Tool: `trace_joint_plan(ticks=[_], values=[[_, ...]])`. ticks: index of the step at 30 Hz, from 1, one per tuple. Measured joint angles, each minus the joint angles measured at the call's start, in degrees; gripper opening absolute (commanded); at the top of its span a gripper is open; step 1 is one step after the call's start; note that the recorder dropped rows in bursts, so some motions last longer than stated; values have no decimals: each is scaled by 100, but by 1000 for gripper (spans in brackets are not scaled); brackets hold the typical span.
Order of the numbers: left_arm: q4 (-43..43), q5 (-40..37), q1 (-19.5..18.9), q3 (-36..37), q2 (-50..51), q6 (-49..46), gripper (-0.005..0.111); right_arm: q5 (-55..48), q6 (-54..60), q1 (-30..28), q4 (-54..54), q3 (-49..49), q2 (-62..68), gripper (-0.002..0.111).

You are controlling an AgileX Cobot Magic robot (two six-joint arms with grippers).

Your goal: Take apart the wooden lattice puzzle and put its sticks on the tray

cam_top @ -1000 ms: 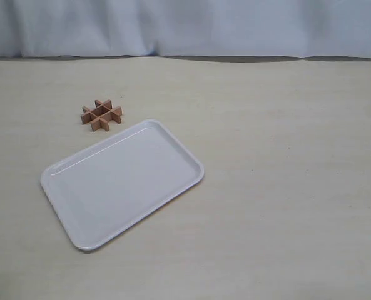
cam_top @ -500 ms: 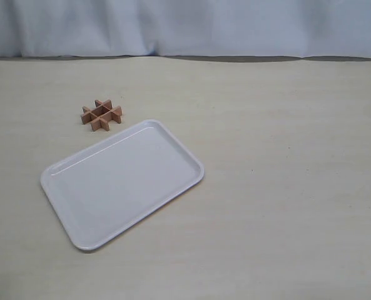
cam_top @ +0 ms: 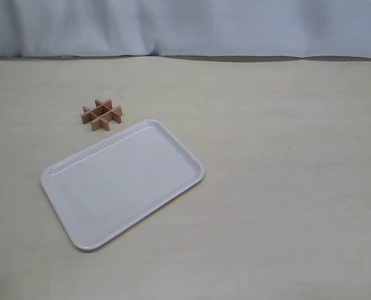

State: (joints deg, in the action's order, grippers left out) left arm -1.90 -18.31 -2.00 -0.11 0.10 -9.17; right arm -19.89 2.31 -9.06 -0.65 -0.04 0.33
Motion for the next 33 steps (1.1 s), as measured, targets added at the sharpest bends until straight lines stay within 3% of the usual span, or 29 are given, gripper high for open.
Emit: trace_joint_plan(ticks=[7, 13, 16, 18, 24, 26, 30, 33], values=[[247, 10, 0, 0, 0, -54, 0, 0, 0, 0, 0, 0, 0, 4], [2473, 347, 0, 0, 0, -164, 0, 0, 0, 0, 0, 0, 0, 4], [3036, 421, 0, 0, 0, -164, 0, 0, 0, 0, 0, 0, 0, 4], [3114, 641, 0, 0, 0, -164, 0, 0, 0, -62, 0, 0, 0, 4], [2301, 2403, 0, 0, 0, 19, 0, 0, 0, -140, 0, 0, 0, 4], [1792, 2951, 0, 0, 0, 917, 0, 0, 0, -140, 0, 0, 0, 4], [807, 4263, 0, 0, 0, 3960, 0, 0, 0, -140, 0, 0, 0, 4], [660, 5151, 0, 0, 0, 4677, 0, 0, 0, -179, 0, 0, 0, 4]])
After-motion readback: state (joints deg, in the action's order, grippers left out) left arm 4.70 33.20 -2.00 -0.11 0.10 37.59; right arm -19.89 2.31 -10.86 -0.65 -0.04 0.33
